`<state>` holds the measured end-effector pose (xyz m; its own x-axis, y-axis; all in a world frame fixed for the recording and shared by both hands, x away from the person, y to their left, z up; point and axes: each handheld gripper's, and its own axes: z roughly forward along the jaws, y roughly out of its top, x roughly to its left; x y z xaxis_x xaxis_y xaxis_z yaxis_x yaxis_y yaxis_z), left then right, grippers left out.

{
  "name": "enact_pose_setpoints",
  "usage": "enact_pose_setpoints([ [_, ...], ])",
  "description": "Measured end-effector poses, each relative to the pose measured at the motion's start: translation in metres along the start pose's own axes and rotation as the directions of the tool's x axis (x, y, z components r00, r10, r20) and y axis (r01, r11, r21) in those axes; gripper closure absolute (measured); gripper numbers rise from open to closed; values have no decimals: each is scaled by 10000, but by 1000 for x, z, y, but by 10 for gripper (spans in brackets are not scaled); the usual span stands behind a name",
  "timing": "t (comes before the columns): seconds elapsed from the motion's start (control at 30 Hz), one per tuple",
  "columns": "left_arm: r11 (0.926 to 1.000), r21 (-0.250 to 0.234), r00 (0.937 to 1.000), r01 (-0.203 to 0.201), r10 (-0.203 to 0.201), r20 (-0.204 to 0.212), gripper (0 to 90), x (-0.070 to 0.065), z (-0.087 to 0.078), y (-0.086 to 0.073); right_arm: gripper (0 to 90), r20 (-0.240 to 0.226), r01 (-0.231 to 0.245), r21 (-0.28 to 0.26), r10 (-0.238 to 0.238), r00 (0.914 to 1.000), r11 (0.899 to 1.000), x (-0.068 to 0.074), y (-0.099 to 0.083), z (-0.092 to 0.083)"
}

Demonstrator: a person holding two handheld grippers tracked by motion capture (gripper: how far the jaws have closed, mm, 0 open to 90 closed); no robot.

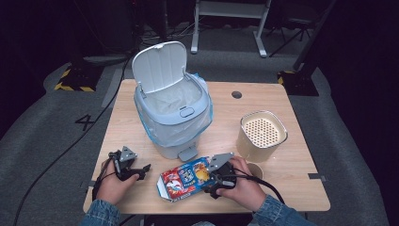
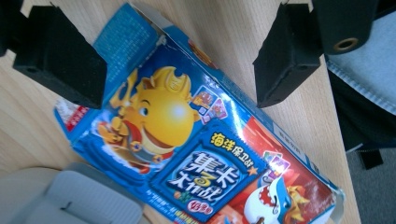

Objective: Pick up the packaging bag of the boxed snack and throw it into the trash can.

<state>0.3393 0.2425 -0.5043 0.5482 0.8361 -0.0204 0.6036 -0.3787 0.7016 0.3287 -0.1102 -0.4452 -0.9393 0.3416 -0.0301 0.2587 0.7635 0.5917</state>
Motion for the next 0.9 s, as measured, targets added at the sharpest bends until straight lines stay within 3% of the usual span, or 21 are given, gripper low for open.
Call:
enact_pose_setpoints([
  [0.3,10000,-5,10000,1,-1,-7,226,0,0,0,153,176,464,463,-473,9987,9978,5,-3,19],
  [0.4,10000,-3,10000,-1,1,-9,226,0,0,0,151,379,889,713,-918,9951,9935,7,-6,24],
  [0.57,10000,-3,10000,-4,4,-7,226,0,0,0,162,715,1207,807,-1266,9894,9894,11,-8,28],
  [0.67,10000,-6,10000,-5,5,-10,226,0,0,0,247,934,1295,969,-1386,9859,9868,12,-8,30],
  [0.7,10000,-5,10000,-2,2,-8,226,0,0,0,330,897,1281,1146,-1387,9863,9851,12,-9,31],
  [0.73,10000,-5,10000,1,-1,-8,226,0,0,0,452,698,1177,1111,-1259,9896,9868,11,-9,31],
  [0.77,10000,-5,10000,-1,1,-8,226,0,0,0,552,-34,1169,1079,-1172,9931,9873,9,-8,30],
  [0.9,10000,-6,10000,-3,3,-8,226,0,0,0,569,-68,1139,1075,-1139,9935,9877,10,-8,30],
])
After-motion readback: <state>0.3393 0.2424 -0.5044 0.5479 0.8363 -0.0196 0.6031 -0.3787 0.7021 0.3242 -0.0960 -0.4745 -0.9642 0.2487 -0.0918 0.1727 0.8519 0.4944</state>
